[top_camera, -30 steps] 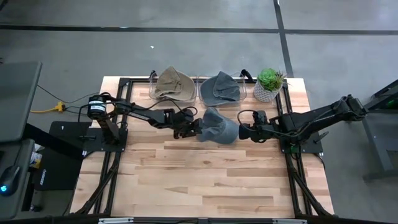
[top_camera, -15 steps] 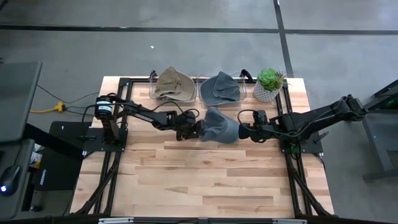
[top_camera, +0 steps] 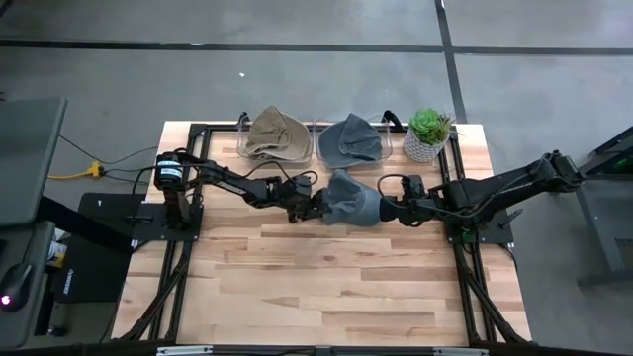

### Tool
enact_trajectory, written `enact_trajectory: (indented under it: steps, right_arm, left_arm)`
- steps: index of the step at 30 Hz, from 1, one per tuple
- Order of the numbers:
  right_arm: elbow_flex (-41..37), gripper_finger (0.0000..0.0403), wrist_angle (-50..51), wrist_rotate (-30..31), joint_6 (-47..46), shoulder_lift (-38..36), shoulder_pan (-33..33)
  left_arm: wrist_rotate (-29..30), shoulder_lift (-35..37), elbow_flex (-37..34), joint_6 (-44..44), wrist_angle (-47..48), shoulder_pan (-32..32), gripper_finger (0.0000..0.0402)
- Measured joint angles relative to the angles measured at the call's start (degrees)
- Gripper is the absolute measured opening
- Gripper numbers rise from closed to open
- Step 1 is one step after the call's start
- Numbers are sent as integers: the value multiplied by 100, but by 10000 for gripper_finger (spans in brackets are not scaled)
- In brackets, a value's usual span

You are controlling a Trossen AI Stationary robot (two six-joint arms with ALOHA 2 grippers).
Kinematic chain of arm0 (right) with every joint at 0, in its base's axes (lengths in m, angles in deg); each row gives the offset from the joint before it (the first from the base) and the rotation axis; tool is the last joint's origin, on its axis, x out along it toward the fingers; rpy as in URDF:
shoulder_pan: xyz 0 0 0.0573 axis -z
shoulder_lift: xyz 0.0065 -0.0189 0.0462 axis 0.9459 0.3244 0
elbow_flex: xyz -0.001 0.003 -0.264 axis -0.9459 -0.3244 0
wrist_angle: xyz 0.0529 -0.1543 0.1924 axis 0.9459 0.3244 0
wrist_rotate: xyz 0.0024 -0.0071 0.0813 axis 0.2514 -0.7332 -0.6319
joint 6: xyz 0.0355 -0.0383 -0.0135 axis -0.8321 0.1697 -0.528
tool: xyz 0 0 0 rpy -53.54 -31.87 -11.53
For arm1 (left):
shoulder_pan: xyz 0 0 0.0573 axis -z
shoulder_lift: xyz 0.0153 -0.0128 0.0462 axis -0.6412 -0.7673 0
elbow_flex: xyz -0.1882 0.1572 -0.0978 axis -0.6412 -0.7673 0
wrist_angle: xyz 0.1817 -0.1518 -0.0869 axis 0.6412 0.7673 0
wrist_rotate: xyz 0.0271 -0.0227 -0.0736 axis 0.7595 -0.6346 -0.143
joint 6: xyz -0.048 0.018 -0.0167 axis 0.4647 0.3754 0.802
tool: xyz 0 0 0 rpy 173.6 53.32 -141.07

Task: Pick & Place hat
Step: Put the blue cap into the right transparent bin

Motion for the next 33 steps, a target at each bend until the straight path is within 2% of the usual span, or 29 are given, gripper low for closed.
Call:
enact_trajectory:
  steps: [20,26,33]
  right_arm:
    - [0,142,-13,0,43,0,1]
    - [-1,142,-13,0,44,0,0]
    - [0,142,-13,0,44,0,1]
  left_arm:
    - [-111,0,0,2,-334,0,177]
    - [-149,0,0,3,-312,0,131]
    - [-149,0,0,1,-306,0,39]
